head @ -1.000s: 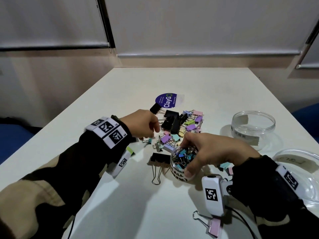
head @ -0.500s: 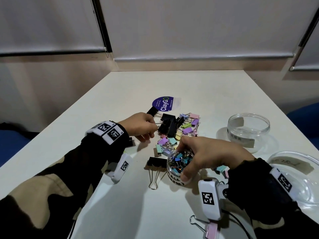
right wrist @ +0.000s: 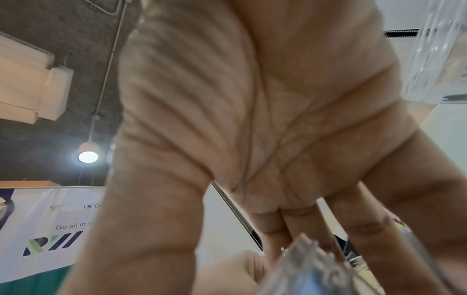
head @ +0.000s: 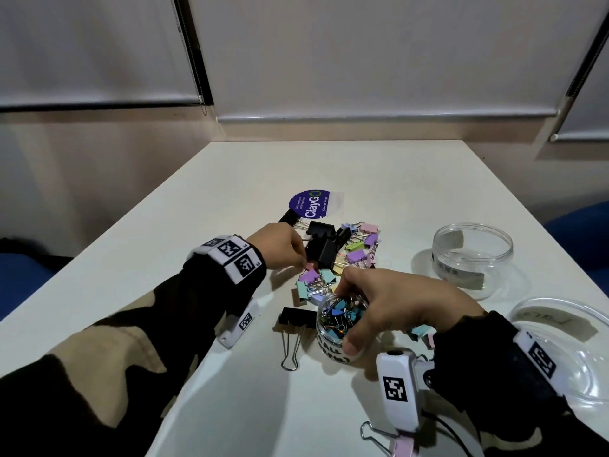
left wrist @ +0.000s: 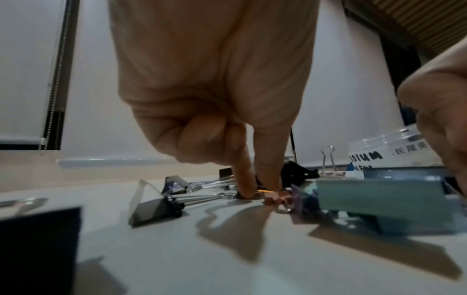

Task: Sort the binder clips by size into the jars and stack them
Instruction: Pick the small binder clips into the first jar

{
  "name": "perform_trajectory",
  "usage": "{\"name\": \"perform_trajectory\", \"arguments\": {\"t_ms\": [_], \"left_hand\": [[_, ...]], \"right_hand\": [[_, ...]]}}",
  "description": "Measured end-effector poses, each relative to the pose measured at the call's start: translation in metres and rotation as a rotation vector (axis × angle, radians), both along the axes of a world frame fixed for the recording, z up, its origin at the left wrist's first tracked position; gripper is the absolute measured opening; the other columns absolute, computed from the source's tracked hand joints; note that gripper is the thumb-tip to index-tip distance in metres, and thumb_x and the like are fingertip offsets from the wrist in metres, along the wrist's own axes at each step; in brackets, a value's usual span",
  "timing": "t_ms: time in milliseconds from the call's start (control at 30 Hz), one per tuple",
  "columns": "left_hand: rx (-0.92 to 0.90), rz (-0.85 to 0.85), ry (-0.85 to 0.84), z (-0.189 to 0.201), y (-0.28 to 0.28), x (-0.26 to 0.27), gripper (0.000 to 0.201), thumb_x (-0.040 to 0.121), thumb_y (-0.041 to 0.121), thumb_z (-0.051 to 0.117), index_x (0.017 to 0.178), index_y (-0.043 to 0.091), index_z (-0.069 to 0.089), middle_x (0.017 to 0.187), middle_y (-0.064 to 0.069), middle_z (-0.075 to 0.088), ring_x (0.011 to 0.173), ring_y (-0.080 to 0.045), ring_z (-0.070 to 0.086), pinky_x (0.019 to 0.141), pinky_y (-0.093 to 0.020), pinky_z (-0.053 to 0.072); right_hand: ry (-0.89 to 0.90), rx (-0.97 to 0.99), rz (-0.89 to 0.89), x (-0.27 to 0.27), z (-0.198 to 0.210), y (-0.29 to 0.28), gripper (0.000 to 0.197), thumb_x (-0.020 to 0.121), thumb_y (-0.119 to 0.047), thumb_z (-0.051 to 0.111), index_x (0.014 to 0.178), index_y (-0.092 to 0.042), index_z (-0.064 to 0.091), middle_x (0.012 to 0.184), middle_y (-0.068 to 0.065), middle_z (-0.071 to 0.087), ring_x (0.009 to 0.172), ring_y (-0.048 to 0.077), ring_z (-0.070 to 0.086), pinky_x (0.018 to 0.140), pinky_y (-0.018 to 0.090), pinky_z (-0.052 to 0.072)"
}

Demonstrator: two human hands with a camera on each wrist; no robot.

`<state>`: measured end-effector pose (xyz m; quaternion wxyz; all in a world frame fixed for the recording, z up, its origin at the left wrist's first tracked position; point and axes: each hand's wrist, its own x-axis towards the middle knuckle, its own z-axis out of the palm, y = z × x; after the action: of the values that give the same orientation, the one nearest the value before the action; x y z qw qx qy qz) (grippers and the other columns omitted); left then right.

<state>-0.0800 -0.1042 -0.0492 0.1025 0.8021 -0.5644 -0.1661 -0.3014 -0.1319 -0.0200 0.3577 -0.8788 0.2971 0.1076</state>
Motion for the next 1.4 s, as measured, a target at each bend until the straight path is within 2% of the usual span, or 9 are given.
{"name": "perform_trajectory", "arguments": {"t_ms": [100, 200, 467, 600, 700, 900, 1000, 1167, 1400], "left_hand": [[-0.019, -0.027, -0.083, -0.001, -0.005, -0.003, 0.017, 0.077, 0.035, 0.077, 0.085, 0.02, 0.077, 0.079, 0.007, 0.068, 0.073, -0.007, 0.058, 0.056, -0.022, 0.037], [0.004, -0.061, -0.176, -0.003, -0.009, -0.008, 0.021, 0.078, 0.038, 0.076, 0.084, 0.019, 0.078, 0.081, 0.006, 0.071, 0.074, -0.009, 0.062, 0.06, -0.024, 0.045], [0.101, -0.029, -0.156, -0.006, -0.004, -0.005, 0.024, 0.079, 0.028, 0.071, 0.076, 0.003, 0.07, 0.073, -0.009, 0.066, 0.065, -0.017, 0.056, 0.058, -0.028, 0.043], [0.178, -0.032, -0.129, -0.009, 0.0, -0.003, 0.026, 0.085, 0.033, 0.067, 0.072, 0.01, 0.064, 0.068, -0.005, 0.059, 0.06, -0.015, 0.051, 0.055, -0.025, 0.039], [0.154, -0.027, -0.123, -0.007, 0.002, -0.002, 0.024, 0.086, 0.031, 0.065, 0.081, 0.008, 0.068, 0.074, -0.005, 0.063, 0.062, -0.013, 0.053, 0.057, -0.024, 0.041], [0.056, -0.074, -0.146, 0.002, 0.003, 0.0, 0.019, 0.078, 0.031, 0.077, 0.092, 0.019, 0.074, 0.082, 0.007, 0.063, 0.071, -0.004, 0.054, 0.055, -0.02, 0.037], [0.044, -0.11, -0.144, 0.0, 0.002, -0.003, 0.016, 0.076, 0.029, 0.079, 0.089, 0.021, 0.075, 0.086, 0.008, 0.066, 0.079, -0.008, 0.06, 0.058, -0.02, 0.041], [0.027, -0.097, -0.225, 0.004, 0.004, -0.009, 0.016, 0.073, 0.032, 0.074, 0.078, 0.018, 0.068, 0.077, 0.005, 0.062, 0.068, -0.009, 0.054, 0.056, -0.024, 0.041], [-0.121, -0.159, 0.214, 0.044, 0.04, -0.044, 0.01, 0.076, 0.025, 0.067, 0.078, 0.015, 0.065, 0.061, 0.008, 0.054, 0.053, -0.006, 0.044, 0.053, -0.023, 0.035]], "right_hand": [[0.001, -0.008, 0.002, 0.0, 0.001, 0.001, 0.071, 0.057, -0.033, 0.09, 0.115, -0.027, 0.049, 0.107, -0.004, 0.06, 0.096, 0.016, 0.06, 0.088, 0.039, 0.052], [0.001, -0.011, 0.001, -0.001, 0.0, 0.0, 0.071, 0.057, -0.034, 0.09, 0.115, -0.027, 0.049, 0.108, -0.003, 0.06, 0.096, 0.016, 0.06, 0.089, 0.04, 0.052], [-0.007, -0.022, 0.001, -0.001, -0.001, 0.001, 0.07, 0.057, -0.034, 0.089, 0.114, -0.026, 0.049, 0.105, -0.003, 0.061, 0.094, 0.016, 0.06, 0.085, 0.039, 0.053], [-0.008, -0.022, -0.002, -0.001, 0.0, 0.002, 0.071, 0.057, -0.033, 0.089, 0.115, -0.026, 0.049, 0.105, -0.003, 0.062, 0.094, 0.015, 0.061, 0.085, 0.037, 0.053], [-0.01, -0.009, -0.01, -0.001, 0.0, 0.002, 0.071, 0.058, -0.031, 0.09, 0.116, -0.026, 0.049, 0.105, -0.003, 0.063, 0.092, 0.015, 0.062, 0.085, 0.038, 0.054], [-0.013, 0.005, -0.007, -0.001, -0.001, 0.001, 0.071, 0.058, -0.03, 0.09, 0.115, -0.025, 0.049, 0.105, -0.003, 0.063, 0.092, 0.016, 0.064, 0.084, 0.039, 0.055], [-0.018, 0.004, -0.006, -0.001, -0.002, 0.001, 0.071, 0.058, -0.03, 0.09, 0.116, -0.025, 0.049, 0.105, -0.003, 0.062, 0.093, 0.015, 0.063, 0.085, 0.038, 0.054], [-0.011, -0.021, 0.004, 0.0, -0.003, -0.001, 0.072, 0.058, -0.032, 0.089, 0.117, -0.026, 0.049, 0.105, -0.003, 0.061, 0.092, 0.015, 0.061, 0.084, 0.037, 0.054], [-0.033, -0.032, 0.011, 0.001, -0.007, -0.004, 0.068, 0.052, -0.036, 0.091, 0.106, -0.027, 0.052, 0.099, -0.004, 0.064, 0.089, 0.016, 0.064, 0.082, 0.039, 0.055]]}}
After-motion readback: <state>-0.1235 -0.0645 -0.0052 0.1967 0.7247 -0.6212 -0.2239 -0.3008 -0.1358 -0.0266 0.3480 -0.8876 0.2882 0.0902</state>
